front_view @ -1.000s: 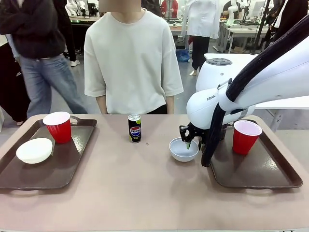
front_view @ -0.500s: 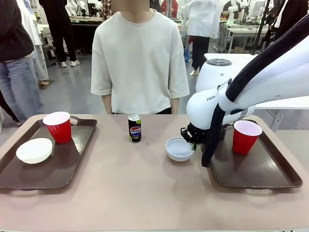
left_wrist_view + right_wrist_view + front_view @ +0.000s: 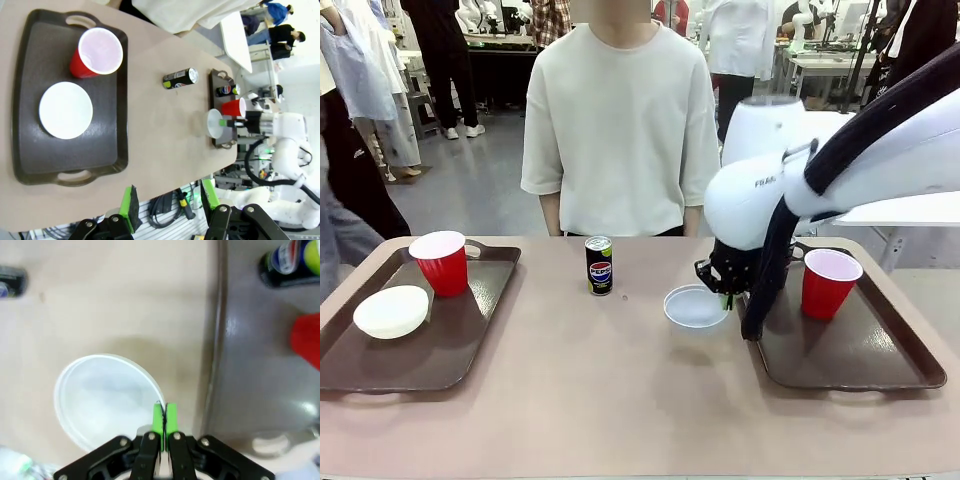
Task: Prepare tableware on both trays.
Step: Pick up a Picnic Bowl from the table and place it on a Handle tray.
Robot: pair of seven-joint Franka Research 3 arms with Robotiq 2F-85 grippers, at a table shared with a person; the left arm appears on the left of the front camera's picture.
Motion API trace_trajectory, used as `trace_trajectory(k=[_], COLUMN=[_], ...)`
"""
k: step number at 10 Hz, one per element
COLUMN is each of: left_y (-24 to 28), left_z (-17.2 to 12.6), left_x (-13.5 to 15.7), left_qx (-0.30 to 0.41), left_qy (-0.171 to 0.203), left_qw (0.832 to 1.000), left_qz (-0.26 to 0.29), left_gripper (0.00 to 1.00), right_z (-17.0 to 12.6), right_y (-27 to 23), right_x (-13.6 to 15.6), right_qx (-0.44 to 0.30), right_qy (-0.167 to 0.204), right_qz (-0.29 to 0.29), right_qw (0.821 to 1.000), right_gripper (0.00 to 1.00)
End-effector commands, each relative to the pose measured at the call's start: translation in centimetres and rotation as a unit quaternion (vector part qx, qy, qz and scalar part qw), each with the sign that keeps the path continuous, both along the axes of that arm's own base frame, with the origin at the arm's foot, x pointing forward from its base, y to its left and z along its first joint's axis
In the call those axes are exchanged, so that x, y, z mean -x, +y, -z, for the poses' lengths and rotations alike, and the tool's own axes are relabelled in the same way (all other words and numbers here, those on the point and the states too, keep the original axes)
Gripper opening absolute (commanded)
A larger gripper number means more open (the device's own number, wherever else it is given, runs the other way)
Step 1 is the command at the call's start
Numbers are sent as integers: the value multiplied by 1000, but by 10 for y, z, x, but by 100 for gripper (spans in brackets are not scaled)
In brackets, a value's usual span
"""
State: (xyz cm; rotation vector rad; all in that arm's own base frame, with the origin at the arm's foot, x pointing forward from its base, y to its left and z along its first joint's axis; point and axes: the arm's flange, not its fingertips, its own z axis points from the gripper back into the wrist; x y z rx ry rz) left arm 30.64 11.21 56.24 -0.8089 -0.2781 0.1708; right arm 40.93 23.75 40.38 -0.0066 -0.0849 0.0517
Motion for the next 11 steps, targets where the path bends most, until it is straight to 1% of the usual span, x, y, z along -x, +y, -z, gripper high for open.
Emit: trace_trajectory(k=[1, 2, 3, 4, 5, 6, 7, 9, 11], left_y=[1, 1, 1, 1, 1, 1, 1, 1, 1], left_z=[-1, -1, -1, -1, -1, -1, -1, -1, -1], left_x=[1, 1, 1, 1, 1, 1, 1, 1, 1], left_qx=[-2, -2, -2, -2, -2, -2, -2, -2, -2], left_qy=[-3, -3, -3, -3, -3, -3, -3, -3, -3], left_qw=[1000, 1000, 1000, 1000, 1000, 1000, 1000, 1000, 1000], left_qz=[3, 3, 3, 3, 3, 3, 3, 3, 3], left_gripper=[67, 67, 67, 67, 67, 67, 67, 67, 67], right_z=[-58, -79, -94, -67, -67, -98, -97, -111, -107], right_y=[-1, 0, 2, 5, 5, 4, -22, -78, -141], right_x=[37, 49, 57, 40, 40, 60, 65, 80, 77], right_qx=[-3, -10, -21, 5, 5, -3, -13, -6, -1], right_qy=[-18, -27, -28, -22, -22, -36, -41, -47, -37], right_qz=[-20, -26, -11, -19, -19, -16, -28, -31, -14], right_qw=[1000, 999, 999, 1000, 1000, 999, 999, 998, 999], right_gripper=[0, 0, 0, 0, 0, 3, 3, 3, 3])
